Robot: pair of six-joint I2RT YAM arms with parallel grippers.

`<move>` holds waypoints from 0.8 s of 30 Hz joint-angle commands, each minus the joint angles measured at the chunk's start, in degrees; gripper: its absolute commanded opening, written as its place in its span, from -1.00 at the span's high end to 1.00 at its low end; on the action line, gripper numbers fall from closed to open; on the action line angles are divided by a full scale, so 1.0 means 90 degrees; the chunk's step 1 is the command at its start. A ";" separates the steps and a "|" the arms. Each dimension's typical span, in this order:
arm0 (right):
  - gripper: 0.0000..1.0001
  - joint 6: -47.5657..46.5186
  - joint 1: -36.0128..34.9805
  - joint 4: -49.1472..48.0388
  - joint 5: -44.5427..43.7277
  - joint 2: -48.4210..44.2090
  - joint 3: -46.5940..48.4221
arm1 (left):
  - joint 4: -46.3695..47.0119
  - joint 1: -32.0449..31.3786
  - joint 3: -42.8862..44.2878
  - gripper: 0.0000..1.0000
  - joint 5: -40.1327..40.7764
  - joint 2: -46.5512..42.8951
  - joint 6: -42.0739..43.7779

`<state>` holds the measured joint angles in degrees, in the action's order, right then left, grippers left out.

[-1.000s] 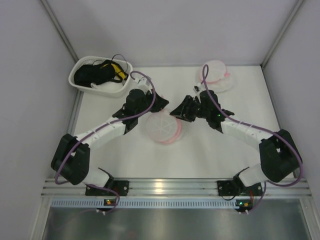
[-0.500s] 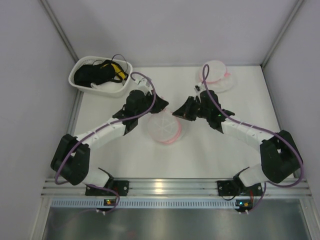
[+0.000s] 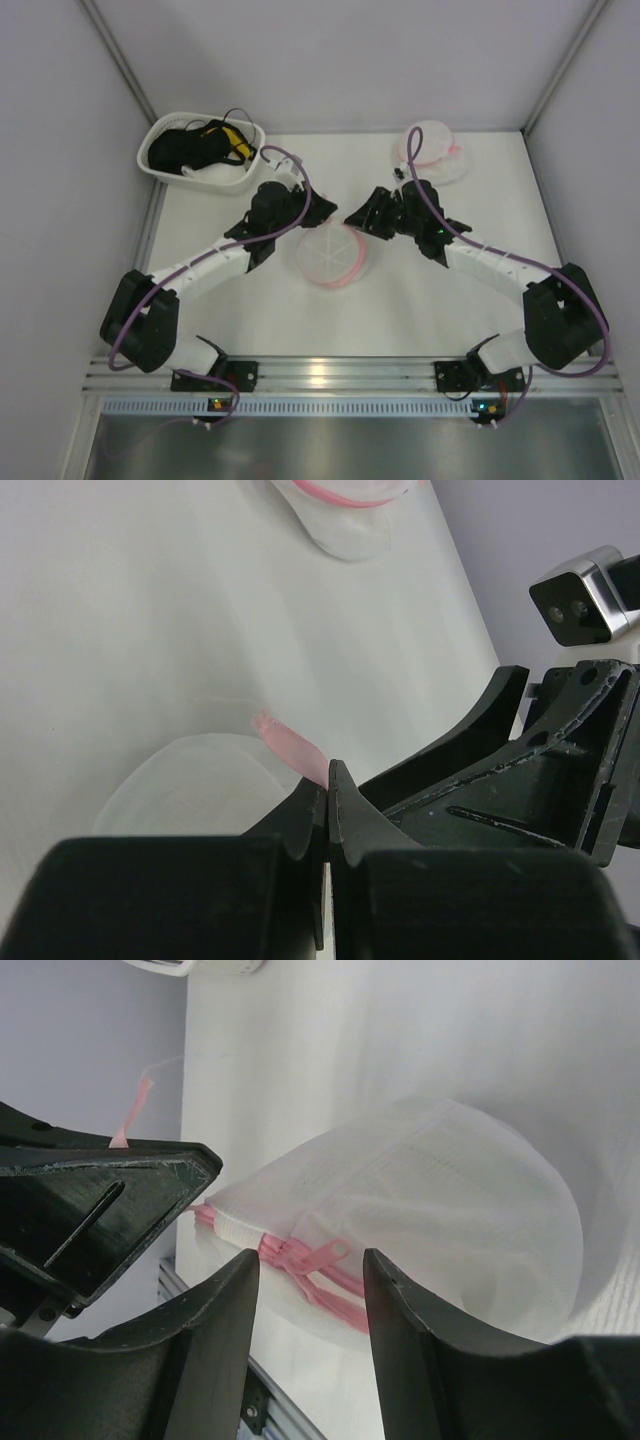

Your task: Place the bra in the laundry bag and zip it closed

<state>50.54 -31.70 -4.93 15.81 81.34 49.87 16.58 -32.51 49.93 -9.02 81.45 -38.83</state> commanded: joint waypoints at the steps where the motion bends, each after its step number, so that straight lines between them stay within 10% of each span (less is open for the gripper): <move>1: 0.05 -0.0001 0.0007 -0.0409 -0.0058 -0.0005 0.0084 | 0.0531 -0.0059 -0.0069 1.00 -0.0043 -0.0241 0.0047; 24: 0.28 0.0224 -0.0003 -0.0673 0.0059 0.0259 0.0153 | 0.0541 -0.0069 -0.0099 1.00 0.0015 -0.0349 0.0086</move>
<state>51.66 -31.70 -6.44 16.36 83.13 49.89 17.02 -32.99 49.45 -9.10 81.36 -38.83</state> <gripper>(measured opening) 0.369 0.012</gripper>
